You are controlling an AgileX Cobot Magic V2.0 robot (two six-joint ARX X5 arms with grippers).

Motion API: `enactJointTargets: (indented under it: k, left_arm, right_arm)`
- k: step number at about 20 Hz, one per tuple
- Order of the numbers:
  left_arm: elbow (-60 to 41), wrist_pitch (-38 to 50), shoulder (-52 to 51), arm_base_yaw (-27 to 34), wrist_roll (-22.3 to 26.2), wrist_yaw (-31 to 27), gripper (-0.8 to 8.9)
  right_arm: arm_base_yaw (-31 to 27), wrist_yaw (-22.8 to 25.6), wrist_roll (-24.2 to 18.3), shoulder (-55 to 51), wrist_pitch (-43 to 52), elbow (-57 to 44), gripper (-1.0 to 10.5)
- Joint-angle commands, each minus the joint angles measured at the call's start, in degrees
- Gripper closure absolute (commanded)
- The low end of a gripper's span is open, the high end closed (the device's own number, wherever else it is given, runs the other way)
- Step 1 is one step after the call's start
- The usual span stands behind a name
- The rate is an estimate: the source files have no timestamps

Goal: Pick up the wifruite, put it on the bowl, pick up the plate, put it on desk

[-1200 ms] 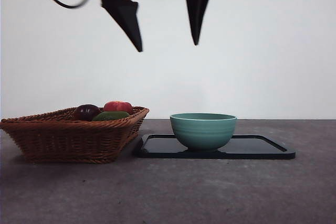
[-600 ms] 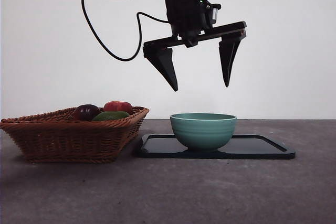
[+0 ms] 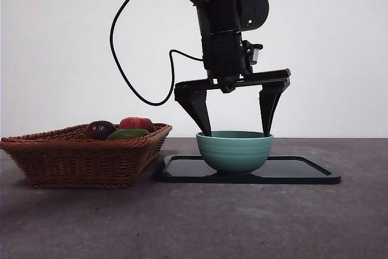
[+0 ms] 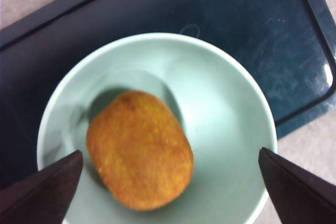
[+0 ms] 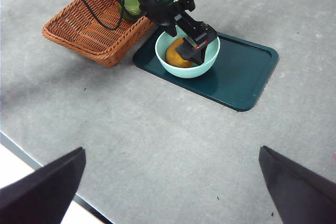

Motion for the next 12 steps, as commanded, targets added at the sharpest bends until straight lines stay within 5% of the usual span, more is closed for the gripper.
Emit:
enactJointTargets:
  k: [1, 12]
  left_arm:
    - [1.8, 1.2, 2.0, -0.1, 1.2, 0.1, 2.3]
    - [1.8, 1.4, 4.3, 0.2, 2.6, -0.4, 2.32]
  right_arm:
    - [0.5, 0.0, 0.6, 0.1, 0.4, 0.6, 3.9]
    - [0.5, 0.0, 0.6, 0.1, -0.3, 0.6, 3.9]
